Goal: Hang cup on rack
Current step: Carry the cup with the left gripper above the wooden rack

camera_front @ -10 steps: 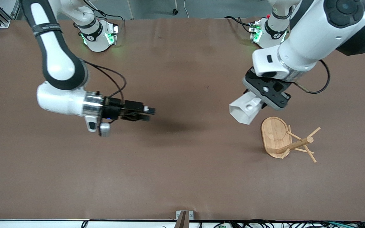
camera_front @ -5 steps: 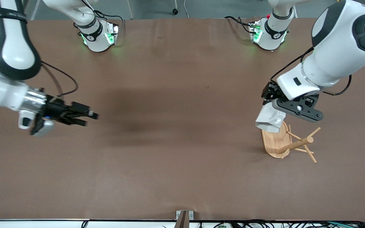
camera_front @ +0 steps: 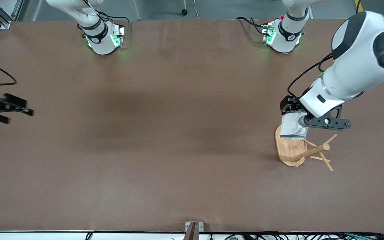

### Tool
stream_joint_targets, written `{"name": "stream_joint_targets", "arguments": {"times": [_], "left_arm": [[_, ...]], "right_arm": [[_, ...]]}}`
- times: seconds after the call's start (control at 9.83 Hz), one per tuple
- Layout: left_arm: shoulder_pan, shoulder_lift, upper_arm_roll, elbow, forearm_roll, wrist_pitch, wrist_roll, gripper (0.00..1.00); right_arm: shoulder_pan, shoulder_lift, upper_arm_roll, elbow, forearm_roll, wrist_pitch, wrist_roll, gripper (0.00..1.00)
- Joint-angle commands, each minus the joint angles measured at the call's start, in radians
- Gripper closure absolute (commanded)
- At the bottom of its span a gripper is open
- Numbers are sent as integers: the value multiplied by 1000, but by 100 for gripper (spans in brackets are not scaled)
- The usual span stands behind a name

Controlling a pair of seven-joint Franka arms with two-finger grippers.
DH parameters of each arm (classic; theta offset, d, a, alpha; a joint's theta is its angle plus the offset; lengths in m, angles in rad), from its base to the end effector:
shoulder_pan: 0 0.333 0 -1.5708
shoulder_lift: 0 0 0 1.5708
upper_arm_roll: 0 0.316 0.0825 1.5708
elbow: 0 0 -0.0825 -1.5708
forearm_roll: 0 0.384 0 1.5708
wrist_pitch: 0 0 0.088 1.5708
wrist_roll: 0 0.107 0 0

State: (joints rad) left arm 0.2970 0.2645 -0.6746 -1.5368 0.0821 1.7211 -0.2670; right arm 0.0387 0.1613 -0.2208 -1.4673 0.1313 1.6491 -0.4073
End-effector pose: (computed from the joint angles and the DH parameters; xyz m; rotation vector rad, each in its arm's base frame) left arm 0.5980 -0.1828 0.5270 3.0644 -0.1666 -0.0729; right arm 0.6037 -0.0870 0.5892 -3.0375 -0.3351 -0.0782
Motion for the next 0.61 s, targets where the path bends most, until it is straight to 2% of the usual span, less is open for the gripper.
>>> {"name": "stream_joint_targets", "arguments": {"times": [0.0, 0.2, 0.41, 0.51], "left_arm": [[7, 18, -6, -57, 18, 32, -14, 74], [17, 24, -5, -129, 18, 107, -14, 74], [39, 50, -5, -151, 19, 138, 100, 74], [51, 61, -6, -152, 19, 159, 159, 74]], "right_arm": [[-13, 18, 9, 91, -99, -51, 47, 0], [-25, -49, 15, 76, -110, -93, 274, 0], [-36, -98, 21, 71, -156, -158, 332, 0], [-55, -142, 26, 30, -156, -154, 334, 0]]}}
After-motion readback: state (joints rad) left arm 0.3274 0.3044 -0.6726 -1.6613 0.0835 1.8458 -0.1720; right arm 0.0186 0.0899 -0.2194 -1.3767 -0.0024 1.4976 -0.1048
